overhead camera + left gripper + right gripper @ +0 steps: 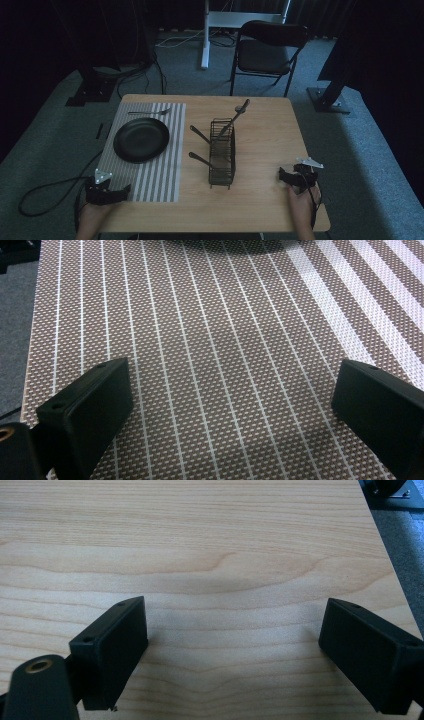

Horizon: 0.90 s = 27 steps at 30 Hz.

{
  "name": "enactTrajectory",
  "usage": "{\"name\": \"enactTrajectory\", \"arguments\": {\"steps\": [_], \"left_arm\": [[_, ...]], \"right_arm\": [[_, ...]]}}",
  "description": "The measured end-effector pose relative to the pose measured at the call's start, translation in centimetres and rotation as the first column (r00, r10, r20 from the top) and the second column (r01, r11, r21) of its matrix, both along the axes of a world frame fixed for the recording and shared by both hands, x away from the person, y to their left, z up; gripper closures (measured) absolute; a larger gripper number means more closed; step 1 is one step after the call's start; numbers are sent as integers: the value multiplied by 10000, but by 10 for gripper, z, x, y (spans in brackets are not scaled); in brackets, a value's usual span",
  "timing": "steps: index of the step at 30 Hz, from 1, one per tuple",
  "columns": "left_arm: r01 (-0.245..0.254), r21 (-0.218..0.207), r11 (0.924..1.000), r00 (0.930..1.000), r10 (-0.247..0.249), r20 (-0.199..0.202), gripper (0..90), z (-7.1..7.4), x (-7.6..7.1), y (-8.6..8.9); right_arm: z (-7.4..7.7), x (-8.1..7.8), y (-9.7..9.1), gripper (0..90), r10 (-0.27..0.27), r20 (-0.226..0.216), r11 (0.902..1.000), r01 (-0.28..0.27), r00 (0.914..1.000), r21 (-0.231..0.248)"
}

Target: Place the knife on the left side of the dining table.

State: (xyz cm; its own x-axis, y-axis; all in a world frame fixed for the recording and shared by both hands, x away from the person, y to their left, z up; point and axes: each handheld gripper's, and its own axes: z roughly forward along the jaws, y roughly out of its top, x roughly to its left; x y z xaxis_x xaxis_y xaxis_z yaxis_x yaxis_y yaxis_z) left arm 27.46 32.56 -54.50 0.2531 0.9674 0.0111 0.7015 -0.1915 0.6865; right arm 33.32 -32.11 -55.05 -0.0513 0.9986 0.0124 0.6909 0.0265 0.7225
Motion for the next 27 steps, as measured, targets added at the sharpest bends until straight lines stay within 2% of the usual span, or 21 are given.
{"name": "enactTrajectory", "arguments": {"steps": [3, 7, 14, 18, 21, 27], "left_arm": [[-50, 8, 10000, 10000, 50, -82, 35, 1, -1, 0], [29, -236, 9997, 9999, -32, -106, 36, 3, -4, -1], [390, -353, 9986, 9992, -394, -100, 36, 12, -5, -8], [606, -474, 9970, 9981, -608, -29, 36, 17, -6, -14], [943, -395, 9948, 9955, -938, 153, 36, 27, -8, -24], [1293, -471, 9905, 9911, -1276, 378, 36, 41, -10, -37]], "right_arm": [[0, 0, 0, 113, -14, -6, 10000, 14, 10000, 6], [0, 0, 0, 113, -15, -5, 10000, 15, 10000, 5], [0, 0, 0, 113, -15, -3, 10000, 15, 10000, 3], [0, 0, 0, 113, -13, -3, 10000, 13, 10000, 5], [0, 0, 0, 113, -14, -5, 10000, 14, 10000, 4], [0, 0, 0, 113, -16, -5, 10000, 16, 10000, 3]]}}
